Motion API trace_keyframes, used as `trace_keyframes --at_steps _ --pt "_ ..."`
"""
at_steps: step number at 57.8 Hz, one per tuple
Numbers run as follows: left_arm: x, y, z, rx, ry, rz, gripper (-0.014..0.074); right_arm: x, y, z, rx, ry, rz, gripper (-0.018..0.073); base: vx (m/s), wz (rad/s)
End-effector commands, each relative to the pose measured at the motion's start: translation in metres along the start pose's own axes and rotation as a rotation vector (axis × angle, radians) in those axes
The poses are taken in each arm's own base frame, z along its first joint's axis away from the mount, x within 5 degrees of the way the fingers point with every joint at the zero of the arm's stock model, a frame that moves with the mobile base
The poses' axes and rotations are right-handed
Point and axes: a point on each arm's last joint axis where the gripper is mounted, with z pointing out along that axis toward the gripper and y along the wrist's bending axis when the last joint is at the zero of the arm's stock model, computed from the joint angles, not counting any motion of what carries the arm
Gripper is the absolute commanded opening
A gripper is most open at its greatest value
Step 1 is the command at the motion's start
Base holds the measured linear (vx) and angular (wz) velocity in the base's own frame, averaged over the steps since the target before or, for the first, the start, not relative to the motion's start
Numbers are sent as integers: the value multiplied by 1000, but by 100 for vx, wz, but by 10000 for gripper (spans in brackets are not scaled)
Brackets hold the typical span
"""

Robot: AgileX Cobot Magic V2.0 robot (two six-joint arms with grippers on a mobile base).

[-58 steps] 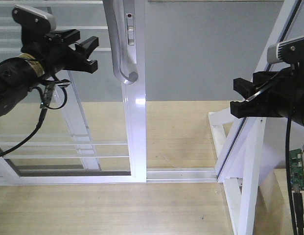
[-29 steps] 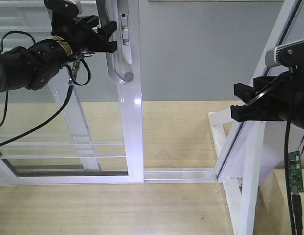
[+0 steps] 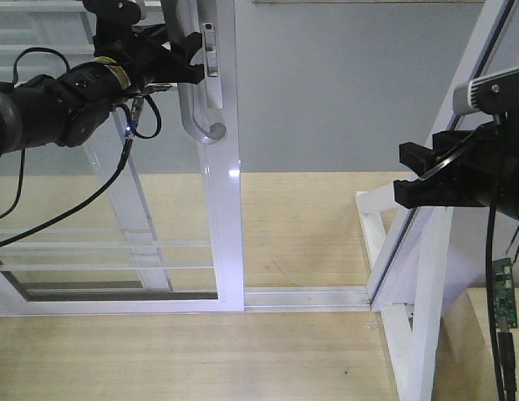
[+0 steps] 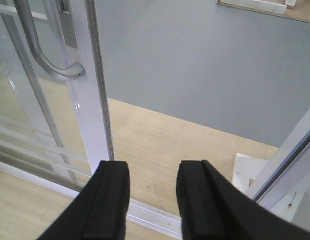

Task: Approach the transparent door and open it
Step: 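Release the handle with the right gripper and grasp it with the left gripper, then slide the door further open with the left gripper holding the handle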

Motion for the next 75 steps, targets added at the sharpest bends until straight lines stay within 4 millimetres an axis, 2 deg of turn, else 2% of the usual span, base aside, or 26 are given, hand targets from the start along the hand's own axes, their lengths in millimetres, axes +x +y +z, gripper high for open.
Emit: trace_keyframes --at_steps 1,15,29,46,56,64,75 --pt "-43 14 -13 -58 -112 -41 451 -18 -1 -8 3 -124 -1 323 0 0" --pt "-54 29 -25 -119 -75 -39 449 -19 -1 -8 3 -124 -3 323 0 0" --pt "-48 49 -31 -187 -7 -49 409 -19 -1 -8 3 -124 -3 323 0 0" --pt "-46 59 -35 -227 42 -54 386 -19 -1 -8 3 -124 -5 323 0 0" --pt "-50 76 -53 -317 151 -61 386 -19 -1 -8 3 -124 -5 323 0 0" --pt "-64 87 -66 -348 139 2 386 -19 -1 -8 3 -124 -5 323 0 0" --pt "-74 104 -81 -403 118 -2 386 -19 -1 -8 3 -124 -5 323 0 0"
